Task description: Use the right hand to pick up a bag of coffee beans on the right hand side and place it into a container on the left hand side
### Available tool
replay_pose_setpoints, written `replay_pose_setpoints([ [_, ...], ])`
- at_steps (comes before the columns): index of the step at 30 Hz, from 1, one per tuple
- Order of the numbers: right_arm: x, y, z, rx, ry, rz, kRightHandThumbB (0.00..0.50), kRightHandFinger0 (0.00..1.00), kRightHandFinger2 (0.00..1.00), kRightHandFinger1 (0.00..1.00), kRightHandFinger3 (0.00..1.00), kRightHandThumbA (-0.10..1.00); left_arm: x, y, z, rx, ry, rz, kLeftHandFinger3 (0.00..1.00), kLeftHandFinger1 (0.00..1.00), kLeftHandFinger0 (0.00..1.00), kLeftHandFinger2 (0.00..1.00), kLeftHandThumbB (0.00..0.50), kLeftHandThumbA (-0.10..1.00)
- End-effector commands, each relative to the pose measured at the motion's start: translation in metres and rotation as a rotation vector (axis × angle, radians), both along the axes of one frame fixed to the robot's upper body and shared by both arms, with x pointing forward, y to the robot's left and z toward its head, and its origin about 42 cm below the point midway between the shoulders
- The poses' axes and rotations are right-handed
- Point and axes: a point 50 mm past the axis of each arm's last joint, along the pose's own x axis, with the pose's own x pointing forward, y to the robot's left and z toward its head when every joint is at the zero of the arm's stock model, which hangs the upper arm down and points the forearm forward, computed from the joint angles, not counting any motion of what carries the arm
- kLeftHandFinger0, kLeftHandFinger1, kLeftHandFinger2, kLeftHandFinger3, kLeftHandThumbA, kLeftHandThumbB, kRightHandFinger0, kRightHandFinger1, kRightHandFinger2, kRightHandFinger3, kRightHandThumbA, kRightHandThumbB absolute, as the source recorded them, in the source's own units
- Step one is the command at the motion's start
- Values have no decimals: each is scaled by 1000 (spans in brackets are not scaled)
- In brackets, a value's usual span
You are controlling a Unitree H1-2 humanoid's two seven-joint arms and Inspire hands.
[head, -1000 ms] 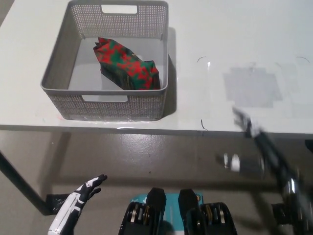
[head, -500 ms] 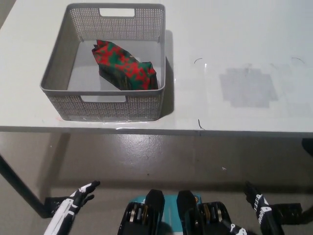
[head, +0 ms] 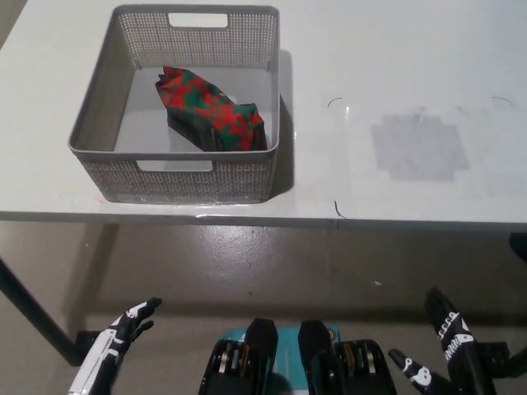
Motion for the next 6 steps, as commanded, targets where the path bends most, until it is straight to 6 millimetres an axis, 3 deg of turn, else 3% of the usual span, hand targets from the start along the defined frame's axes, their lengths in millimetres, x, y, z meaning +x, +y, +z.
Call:
replay_pose_setpoints([
  [1, 6, -1, 11, 18, -98, 5, 279, 1000, 1000, 1000, 1000, 1000, 5, 4, 8, 2, -57, 10, 1000, 1000, 1000, 1000, 223, 1000],
  [6, 8, -1, 12, 16, -101, 0, 303, 1000, 1000, 1000, 1000, 1000, 5, 4, 9, 6, -58, 8, 1000, 1000, 1000, 1000, 226, 1000],
])
